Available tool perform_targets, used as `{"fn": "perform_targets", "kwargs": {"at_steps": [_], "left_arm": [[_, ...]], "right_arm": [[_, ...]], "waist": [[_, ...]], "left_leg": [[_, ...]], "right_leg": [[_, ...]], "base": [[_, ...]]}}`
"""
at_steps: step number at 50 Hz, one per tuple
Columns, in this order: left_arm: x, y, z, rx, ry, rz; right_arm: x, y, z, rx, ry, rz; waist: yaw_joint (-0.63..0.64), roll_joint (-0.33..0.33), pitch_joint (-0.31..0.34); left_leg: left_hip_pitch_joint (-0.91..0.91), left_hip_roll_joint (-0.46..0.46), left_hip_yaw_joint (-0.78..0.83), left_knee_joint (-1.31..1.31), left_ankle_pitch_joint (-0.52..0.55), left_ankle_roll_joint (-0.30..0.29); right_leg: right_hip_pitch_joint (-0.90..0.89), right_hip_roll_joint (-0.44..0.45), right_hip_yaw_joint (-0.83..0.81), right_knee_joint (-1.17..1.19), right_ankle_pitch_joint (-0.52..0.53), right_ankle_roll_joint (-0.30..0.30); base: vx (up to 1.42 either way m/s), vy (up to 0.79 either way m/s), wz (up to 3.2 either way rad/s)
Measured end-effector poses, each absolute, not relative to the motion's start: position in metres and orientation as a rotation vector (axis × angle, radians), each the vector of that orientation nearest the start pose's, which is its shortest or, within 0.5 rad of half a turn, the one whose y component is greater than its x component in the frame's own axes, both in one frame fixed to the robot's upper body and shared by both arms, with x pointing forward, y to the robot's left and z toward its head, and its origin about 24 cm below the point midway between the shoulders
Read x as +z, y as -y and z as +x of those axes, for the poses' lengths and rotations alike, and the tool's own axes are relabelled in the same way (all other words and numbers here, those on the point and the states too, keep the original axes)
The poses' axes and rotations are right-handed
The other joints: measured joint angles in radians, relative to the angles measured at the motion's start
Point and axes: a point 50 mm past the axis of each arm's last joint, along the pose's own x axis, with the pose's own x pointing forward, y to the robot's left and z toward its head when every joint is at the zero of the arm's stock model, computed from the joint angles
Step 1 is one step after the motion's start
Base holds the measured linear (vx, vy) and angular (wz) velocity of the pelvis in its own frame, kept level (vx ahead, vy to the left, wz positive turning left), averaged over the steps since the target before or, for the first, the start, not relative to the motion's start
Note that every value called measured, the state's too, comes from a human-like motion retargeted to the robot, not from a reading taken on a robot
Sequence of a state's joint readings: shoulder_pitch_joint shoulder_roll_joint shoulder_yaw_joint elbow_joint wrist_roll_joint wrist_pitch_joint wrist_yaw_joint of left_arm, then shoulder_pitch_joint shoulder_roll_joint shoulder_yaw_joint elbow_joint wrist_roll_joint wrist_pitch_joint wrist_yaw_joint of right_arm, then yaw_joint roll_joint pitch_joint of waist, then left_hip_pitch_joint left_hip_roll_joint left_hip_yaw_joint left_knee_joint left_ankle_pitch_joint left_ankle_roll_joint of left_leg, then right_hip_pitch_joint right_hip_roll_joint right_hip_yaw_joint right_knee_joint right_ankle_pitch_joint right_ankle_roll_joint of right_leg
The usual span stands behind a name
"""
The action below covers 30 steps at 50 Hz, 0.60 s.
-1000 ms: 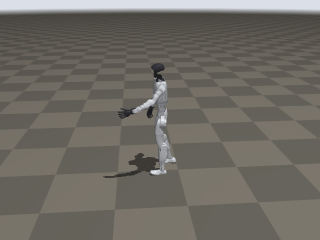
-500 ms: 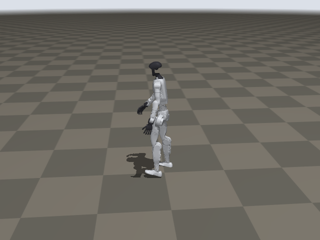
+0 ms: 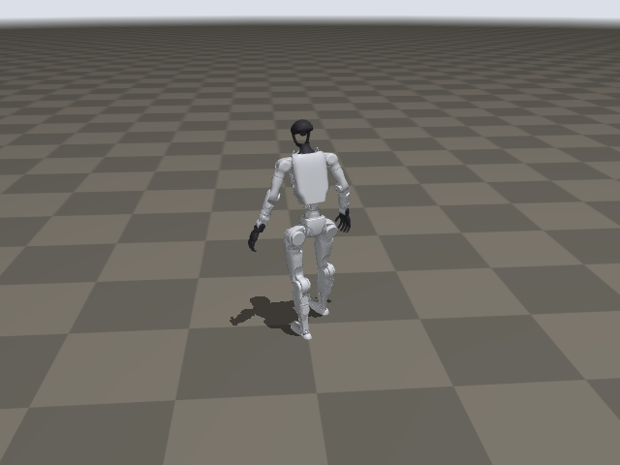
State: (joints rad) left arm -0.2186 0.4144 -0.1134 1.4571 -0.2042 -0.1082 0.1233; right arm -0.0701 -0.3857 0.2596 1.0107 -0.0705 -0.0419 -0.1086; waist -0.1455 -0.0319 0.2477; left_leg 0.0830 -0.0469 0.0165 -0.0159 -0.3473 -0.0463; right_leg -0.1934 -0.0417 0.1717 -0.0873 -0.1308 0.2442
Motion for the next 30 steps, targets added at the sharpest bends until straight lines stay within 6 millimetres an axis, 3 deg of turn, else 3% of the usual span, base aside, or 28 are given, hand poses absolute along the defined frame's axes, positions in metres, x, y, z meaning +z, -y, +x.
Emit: {"fn": "perform_targets", "kwargs": {"at_steps": [3, 7, 11, 15, 18, 22, 25, 27, 30], "left_arm": [[-0.098, -0.333, 0.169, 0.485, -0.97, 0.353], [-0.064, -0.349, 0.21, 0.598, -0.783, 0.26], [-0.038, -0.351, 0.241, 0.657, -0.591, 0.091], [-0.021, -0.34, 0.263, 0.635, -0.426, -0.07], [-0.018, -0.326, 0.27, 0.571, -0.356, -0.131], [-0.024, -0.304, 0.275, 0.493, -0.378, -0.163], [-0.036, -0.288, 0.271, 0.372, -0.444, -0.104], [-0.048, -0.28, 0.264, 0.287, -0.516, -0.048], [-0.068, -0.271, 0.248, 0.185, -0.638, 0.05]], "right_arm": [[-0.121, 0.259, 0.159, -0.006, -0.894, -0.584], [-0.124, 0.264, 0.149, -0.04, -0.918, -0.555], [-0.129, 0.273, 0.134, -0.068, -0.98, -0.524], [-0.129, 0.282, 0.128, -0.094, -1.018, -0.518], [-0.128, 0.285, 0.13, -0.105, -1.021, -0.525], [-0.129, 0.285, 0.137, -0.122, -1.082, -0.581], [-0.13, 0.277, 0.143, -0.086, -1.086, -0.563], [-0.132, 0.272, 0.143, -0.059, -1.092, -0.547], [-0.135, 0.267, 0.138, -0.032, -1.107, -0.518]], "waist": [[-0.024, 0.006, 0.003], [-0.047, 0.034, -0.013], [-0.043, 0.077, -0.051], [-0.03, 0.109, -0.075], [-0.022, 0.11, -0.08], [-0.01, 0.084, -0.091], [-0.002, 0.05, -0.095], [0.001, 0.019, -0.096], [0.005, -0.028, -0.095]], "left_leg": [[-0.003, 0.007, 0.105, -0.012, 0.008, -0.027], [-0.017, 0.019, 0.251, -0.016, 0.01, -0.064], [-0.037, 0.04, 0.413, -0.014, 0.001, -0.088], [-0.043, 0.044, 0.576, -0.015, -0.005, -0.093], [-0.036, 0.026, 0.701, -0.011, -0.008, -0.083], [-0.044, -0.007, 0.874, -0.004, -0.012, -0.071], [-0.044, 0.014, 0.921, 0.046, -0.004, -0.038], [-0.047, 0.033, 0.851, 0.113, -0.011, 0.003], [-0.074, 0.051, 0.613, 0.257, -0.054, 0.065]], "right_leg": [[0.013, -0.02, -0.123, 0.003, 0.015, -0.022], [0.028, -0.019, -0.153, 0.095, -0.005, -0.09], [0.019, -0.024, -0.203, 0.246, -0.07, -0.135], [0.043, -0.056, -0.282, 0.271, -0.079, -0.142], [0.082, -0.084, -0.336, 0.188, -0.008, -0.097], [0.088, -0.104, -0.317, 0.054, 0.092, 0.009], [0.085, -0.077, -0.213, 0.001, 0.128, 0.018], [0.087, -0.074, -0.141, 0.0, 0.14, 0.018], [0.107, -0.086, -0.034, 0.0, 0.155, 0.018]], "base": [[-0.21, 0.08, -1.76], [-0.13, 0.09, -1.79], [-0.05, 0.08, -2.1], [0.0, 0.05, -2.26], [0.01, 0.01, -2.23], [-0.01, -0.06, -2.11], [0.01, -0.27, -2.0], [0.04, -0.18, -1.92], [0.06, 0.0, -1.89]]}}
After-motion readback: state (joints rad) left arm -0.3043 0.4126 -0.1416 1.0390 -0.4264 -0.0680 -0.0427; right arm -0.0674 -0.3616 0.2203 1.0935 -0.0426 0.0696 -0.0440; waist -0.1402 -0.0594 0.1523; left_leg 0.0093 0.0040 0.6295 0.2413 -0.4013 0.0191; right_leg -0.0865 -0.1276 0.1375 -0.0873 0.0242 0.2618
